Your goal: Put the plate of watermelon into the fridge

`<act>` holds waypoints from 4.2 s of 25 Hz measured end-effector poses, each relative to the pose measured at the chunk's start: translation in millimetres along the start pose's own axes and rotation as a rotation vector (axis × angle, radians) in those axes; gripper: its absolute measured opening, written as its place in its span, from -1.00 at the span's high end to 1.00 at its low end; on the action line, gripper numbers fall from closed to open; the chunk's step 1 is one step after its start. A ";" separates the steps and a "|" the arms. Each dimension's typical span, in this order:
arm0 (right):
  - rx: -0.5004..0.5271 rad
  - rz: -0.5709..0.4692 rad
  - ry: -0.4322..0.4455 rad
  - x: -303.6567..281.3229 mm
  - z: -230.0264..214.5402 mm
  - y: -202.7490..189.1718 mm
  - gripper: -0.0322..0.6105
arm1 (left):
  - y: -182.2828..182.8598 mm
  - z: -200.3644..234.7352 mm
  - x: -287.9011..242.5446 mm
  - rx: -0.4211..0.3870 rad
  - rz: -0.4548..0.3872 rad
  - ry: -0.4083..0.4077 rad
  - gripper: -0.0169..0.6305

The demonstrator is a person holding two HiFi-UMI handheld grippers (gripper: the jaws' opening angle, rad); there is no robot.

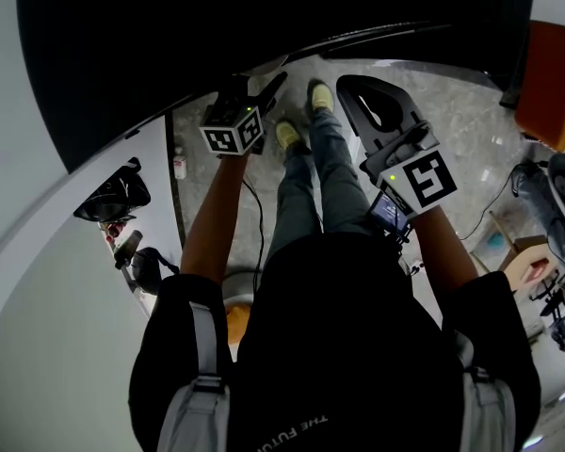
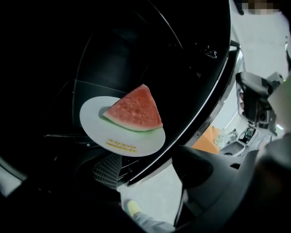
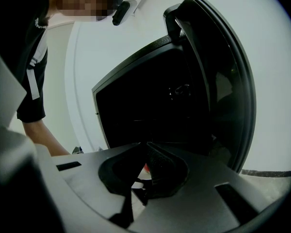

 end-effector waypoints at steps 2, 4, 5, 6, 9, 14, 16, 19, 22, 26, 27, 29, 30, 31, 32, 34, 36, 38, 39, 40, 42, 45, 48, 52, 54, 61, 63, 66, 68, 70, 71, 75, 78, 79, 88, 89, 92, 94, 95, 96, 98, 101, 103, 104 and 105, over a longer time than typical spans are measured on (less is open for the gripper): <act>0.002 -0.040 -0.001 -2.4 0.6 6.7 0.86 | -1.3 2.2 0.0 -0.012 0.022 0.009 0.10; 0.005 -0.064 -0.001 -4.9 0.1 11.0 0.86 | -1.9 4.3 -1.4 -0.030 0.052 0.019 0.23; 0.006 -0.065 0.000 -5.4 0.1 11.0 0.86 | -2.2 4.5 -2.2 -0.041 0.068 0.024 0.29; 0.006 -0.063 0.001 -5.8 0.3 10.7 0.86 | -2.1 4.4 -2.8 -0.045 0.080 0.028 0.32; 0.009 -0.058 0.001 -7.0 0.9 11.3 0.86 | 2.6 7.1 -2.6 -0.002 0.075 0.057 0.62; 0.016 -0.059 -0.003 -7.7 2.5 15.1 0.86 | 14.4 20.6 -2.2 0.108 0.060 0.106 0.92; 0.020 -0.055 -0.005 -7.2 2.0 15.9 0.86 | 15.5 21.5 -3.7 0.117 0.079 0.119 0.92; 0.026 -0.056 -0.006 -7.1 2.5 19.1 0.86 | 18.8 26.2 -4.7 0.224 0.074 0.145 0.92; 0.028 -0.062 -0.007 -7.1 3.9 22.4 0.86 | 23.3 26.2 -7.0 0.276 0.070 0.133 0.92; 0.038 -0.070 -0.010 -6.3 5.4 27.5 0.86 | 28.7 6.2 -0.8 0.183 0.057 0.073 0.92; 0.043 -0.074 -0.009 -5.7 6.7 30.2 0.86 | 28.8 0.4 3.8 0.161 0.054 0.063 0.91; 0.055 -0.086 -0.009 -4.6 10.1 37.8 0.86 | 29.0 -10.1 16.4 0.113 0.048 0.052 0.91; 0.061 -0.093 -0.009 -4.0 12.3 42.0 0.86 | 29.6 -14.5 24.5 0.087 0.042 0.052 0.91; 0.065 -0.100 -0.010 -3.4 14.8 46.0 0.86 | 31.0 -18.5 33.7 0.062 0.033 0.055 0.91; 0.068 -0.107 -0.011 -2.5 17.4 49.7 0.86 | 33.7 -22.4 43.6 0.040 0.017 0.060 0.91; 0.080 -0.119 -0.011 0.3 23.2 57.0 0.86 | 43.5 -31.0 64.5 0.000 -0.023 0.069 0.91; 0.097 -0.133 -0.004 3.7 30.4 63.8 0.86 | 56.0 -39.9 85.0 -0.044 -0.056 0.083 0.92; 0.112 -0.145 0.003 6.7 39.4 69.2 0.86 | 67.3 -47.8 103.7 -0.102 -0.081 0.100 0.91; 0.119 -0.149 0.005 8.1 44.9 71.5 0.86 | 71.9 -51.4 112.8 -0.134 -0.090 0.109 0.91; 0.125 -0.154 0.008 9.8 50.9 74.0 0.86 | 75.7 -54.8 122.1 -0.158 -0.098 0.118 0.91; 0.133 -0.169 0.014 15.4 62.6 80.2 0.86 | 83.4 -61.9 141.0 -0.177 -0.116 0.133 0.91; 0.147 -0.194 0.015 28.2 72.3 93.5 0.86 | 99.4 -75.5 166.7 -0.185 -0.148 0.157 0.91; 0.171 -0.216 0.004 37.1 82.8 105.0 0.86 | 113.2 -85.4 191.6 -0.205 -0.190 0.176 0.91; 0.183 -0.206 -0.021 55.1 92.9 107.4 0.86 | 128.8 -96.3 221.4 -0.244 -0.265 0.199 0.91; 0.197 -0.249 -0.040 71.3 93.2 120.8 0.86 | 141.8 -107.2 232.7 -0.277 -0.301 0.222 0.91; 0.236 -0.321 -0.077 120.8 94.4 139.1 0.86 | 162.8 -124.9 254.0 -0.338 -0.363 0.266 0.92; 0.208 -0.297 -0.084 136.6 90.4 130.0 0.86 | 161.4 -129.8 258.4 -0.355 -0.360 0.259 0.92; 0.197 -0.271 -0.121 160.8 84.3 120.8 0.86 | 157.2 -131.0 266.6 -0.373 -0.362 0.248 0.92; 0.213 -0.265 -0.145 176.0 81.0 121.6 0.86 | 158.5 -130.7 268.9 -0.376 -0.364 0.247 0.92; 0.216 -0.263 -0.161 191.4 75.3 120.8 0.86 | 161.2 -134.9 269.0 -0.375 -0.372 0.237 0.92; 0.217 -0.260 -0.172 198.3 70.8 118.6 0.86 | 162.6 -137.6 268.8 -0.375 -0.376 0.229 0.92; 0.217 -0.252 -0.225 223.6 48.6 109.8 0.86 | 170.2 -150.4 268.6 -0.396 -0.380 0.222 0.92; 0.207 -0.287 -0.233 227.5 43.2 110.7 0.86 | 175.5 -155.2 269.0 -0.413 -0.386 0.230 0.92; 0.203 -0.284 -0.232 227.9 41.9 108.2 0.86 | 176.5 -157.9 267.9 -0.415 -0.386 0.230 0.92; 0.209 -0.272 -0.172 263.1 46.7 96.1 0.86 | 171.5 -217.7 274.3 -0.400 -0.405 0.238 0.92; 0.207 -0.266 -0.170 268.4 47.1 93.0 0.86 | 167.8 -224.3 275.5 -0.395 -0.405 0.238 0.92; 0.206 -0.248 -0.161 283.9 47.9 82.3 0.86 | 153.9 -243.7 278.8 -0.383 -0.402 0.245 0.92; 0.202 -0.254 -0.149 295.6 49.9 75.4 0.86 | 142.6 -258.1 282.1 -0.380 -0.397 0.247 0.92; 0.201 -0.269 -0.138 301.3 52.0 73.4 0.86 | 137.7 -265.1 283.9 -0.382 -0.394 0.249 0.92; 0.198 -0.282 -0.131 306.9 54.1 71.1 0.86 | 133.2 -271.9 285.8 -0.385 -0.389 0.252 0.92; 0.187 -0.277 -0.136 319.4 57.2 61.0 0.86 | 122.9 -286.2 290.4 -0.388 -0.373 0.261 0.92; 0.174 -0.271 -0.120 335.2 63.5 43.9 0.86 | 107.4 -309.5 297.3 -0.393 -0.355 0.271 0.92; 0.167 -0.259 -0.103 341.5 65.4 32.1 0.86 | 98.9 -322.0 298.8 -0.389 -0.346 0.273 0.92; 0.158 -0.256 -0.097 343.6 66.1 26.6 0.86 | 94.5 -326.7 299.3 -0.389 -0.337 0.278 0.92; 0.144 -0.258 -0.091 346.0 67.0 21.9 0.86 | 89.9 -331.0 300.0 -0.389 -0.328 0.284 0.92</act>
Point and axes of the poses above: the fingertips, and each gripper's own axes: x backward along the fingers, z to its left, y out of its top, the point moved 4 cm from there along x, backward along the fingers, and after that the axes turned 9 degrees about -x, right-handed, at the moved point
